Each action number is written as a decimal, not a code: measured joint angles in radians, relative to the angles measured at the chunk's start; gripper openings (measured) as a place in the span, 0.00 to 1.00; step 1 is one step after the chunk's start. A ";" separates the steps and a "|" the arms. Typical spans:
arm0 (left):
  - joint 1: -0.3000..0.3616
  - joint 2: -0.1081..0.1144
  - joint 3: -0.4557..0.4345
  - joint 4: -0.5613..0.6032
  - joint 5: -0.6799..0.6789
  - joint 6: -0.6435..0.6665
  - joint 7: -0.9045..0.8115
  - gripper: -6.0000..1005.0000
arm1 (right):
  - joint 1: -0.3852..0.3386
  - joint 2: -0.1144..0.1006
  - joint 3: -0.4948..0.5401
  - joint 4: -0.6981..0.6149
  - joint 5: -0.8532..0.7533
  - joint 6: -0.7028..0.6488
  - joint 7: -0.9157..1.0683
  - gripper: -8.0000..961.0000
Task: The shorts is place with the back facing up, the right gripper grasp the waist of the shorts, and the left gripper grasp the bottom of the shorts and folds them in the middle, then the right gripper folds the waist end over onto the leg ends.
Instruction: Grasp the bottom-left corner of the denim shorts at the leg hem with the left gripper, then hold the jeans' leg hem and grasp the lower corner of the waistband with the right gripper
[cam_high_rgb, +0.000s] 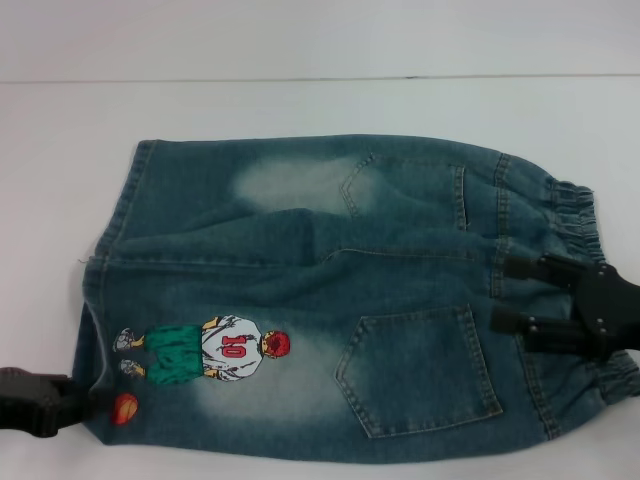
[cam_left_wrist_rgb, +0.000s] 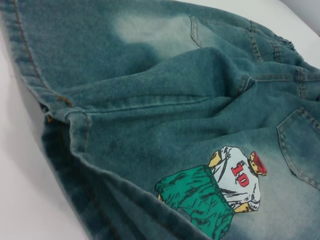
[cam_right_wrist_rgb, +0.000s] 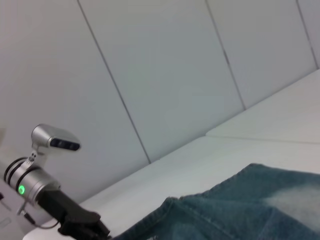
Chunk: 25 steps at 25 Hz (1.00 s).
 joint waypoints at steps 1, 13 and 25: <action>0.000 0.000 -0.001 0.001 -0.002 0.002 0.000 0.41 | -0.003 0.001 0.008 0.000 0.000 -0.002 0.001 0.98; 0.000 -0.003 0.006 0.017 -0.066 0.047 0.005 0.09 | -0.173 -0.001 0.171 0.013 -0.014 -0.085 0.026 0.98; -0.002 -0.001 0.027 0.003 -0.079 0.037 0.007 0.07 | -0.270 0.015 0.418 0.027 -0.298 -0.036 0.069 0.98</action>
